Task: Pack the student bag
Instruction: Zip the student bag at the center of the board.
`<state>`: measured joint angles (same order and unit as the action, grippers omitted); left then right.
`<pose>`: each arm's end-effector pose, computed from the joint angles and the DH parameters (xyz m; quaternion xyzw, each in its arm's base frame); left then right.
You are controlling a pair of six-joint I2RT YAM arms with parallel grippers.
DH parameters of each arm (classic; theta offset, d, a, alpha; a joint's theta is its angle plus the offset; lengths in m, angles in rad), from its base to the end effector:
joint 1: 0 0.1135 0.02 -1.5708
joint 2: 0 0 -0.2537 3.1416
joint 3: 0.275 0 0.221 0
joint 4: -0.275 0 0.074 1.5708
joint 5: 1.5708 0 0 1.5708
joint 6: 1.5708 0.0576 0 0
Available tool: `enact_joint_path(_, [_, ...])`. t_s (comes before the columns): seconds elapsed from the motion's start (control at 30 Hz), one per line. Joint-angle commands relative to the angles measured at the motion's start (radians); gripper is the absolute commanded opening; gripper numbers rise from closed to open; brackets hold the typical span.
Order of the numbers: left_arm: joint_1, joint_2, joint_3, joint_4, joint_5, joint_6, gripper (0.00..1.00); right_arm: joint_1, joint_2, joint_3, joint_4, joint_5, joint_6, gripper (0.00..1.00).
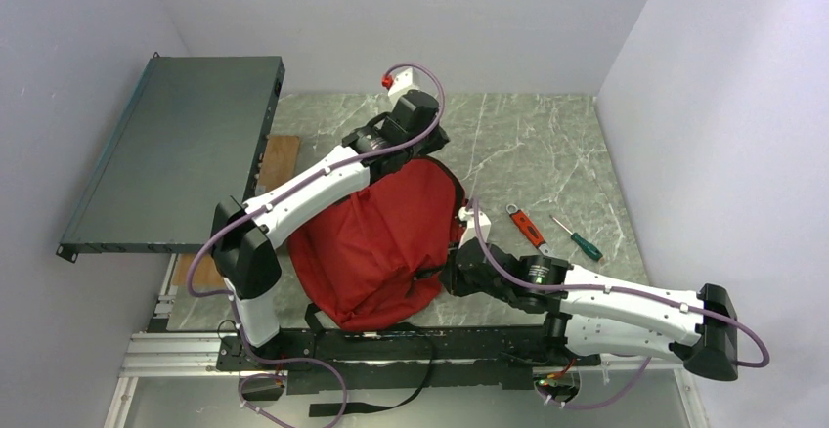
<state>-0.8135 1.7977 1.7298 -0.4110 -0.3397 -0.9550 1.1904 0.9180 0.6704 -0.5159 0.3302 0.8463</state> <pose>0.2937 -0.2827 0.3470 -0.1471 0.8340 -0.3042 0.4361 0.0840 0.1599 0.2322 -0.0917 0.9048 0.2505 0.3320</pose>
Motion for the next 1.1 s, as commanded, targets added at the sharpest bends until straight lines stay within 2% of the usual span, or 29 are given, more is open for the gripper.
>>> enact_joint_path(0.0, [-0.007, -0.002, 0.048, -0.034, 0.151, 0.050, 0.00, -0.026, -0.046, -0.022, 0.032, -0.045, 0.001, 0.18])
enact_joint_path(0.03, [-0.010, 0.007, 0.065, -0.079, 0.188, 0.060, 0.01, -0.028, -0.058, -0.029, 0.030, -0.044, 0.003, 0.19])
enact_joint_path(0.07, [-0.018, 0.007, 0.068, -0.117, 0.204, 0.070, 0.10, -0.031, -0.068, -0.035, 0.028, -0.044, 0.006, 0.19])
enact_joint_path(0.13, [-0.040, -0.011, 0.040, -0.165, 0.202, 0.085, 0.35, -0.034, -0.084, -0.048, 0.034, -0.053, 0.014, 0.21])
enact_joint_path(0.2, [-0.056, -0.047, -0.013, -0.171, 0.206, 0.103, 0.50, -0.034, -0.090, -0.057, 0.041, -0.069, 0.022, 0.27])
enact_joint_path(0.3, [-0.064, -0.135, -0.123, -0.125, 0.276, 0.180, 0.65, -0.036, -0.115, -0.051, 0.015, -0.078, 0.030, 0.45])
enact_joint_path(0.37, [-0.064, -0.231, -0.267, -0.046, 0.304, 0.226, 0.73, -0.072, -0.148, -0.042, 0.015, -0.108, 0.017, 0.55])
enact_joint_path(0.43, [-0.064, -0.341, -0.356, 0.043, 0.322, 0.274, 0.78, -0.174, -0.160, -0.023, 0.005, -0.192, -0.011, 0.57])
enact_joint_path(0.53, [-0.064, -0.497, -0.494, 0.104, 0.330, 0.341, 0.80, -0.304, -0.181, 0.011, -0.015, -0.263, -0.032, 0.58])
enact_joint_path(0.63, [-0.076, -0.633, -0.623, 0.141, 0.359, 0.389, 0.79, -0.448, -0.129, 0.055, -0.041, -0.369, -0.063, 0.66])
enact_joint_path(0.67, [-0.090, -0.671, -0.680, 0.156, 0.362, 0.403, 0.78, -0.505, -0.099, 0.065, -0.040, -0.429, -0.082, 0.66])
enact_joint_path(0.77, [-0.195, -0.740, -0.762, 0.161, 0.326, 0.388, 0.75, -0.644, -0.020, 0.073, 0.020, -0.600, -0.104, 0.57])
enact_joint_path(0.83, [-0.298, -0.729, -0.778, 0.156, 0.245, 0.345, 0.74, -0.688, 0.026, 0.085, 0.046, -0.651, -0.115, 0.53])
enact_joint_path(0.93, [-0.469, -0.623, -0.732, 0.128, 0.085, 0.313, 0.71, -0.696, 0.099, 0.129, 0.004, -0.655, -0.156, 0.45])
enact_joint_path(1.07, [-0.567, -0.392, -0.540, -0.090, -0.082, 0.276, 0.62, -0.699, 0.105, 0.124, 0.004, -0.646, -0.167, 0.37])
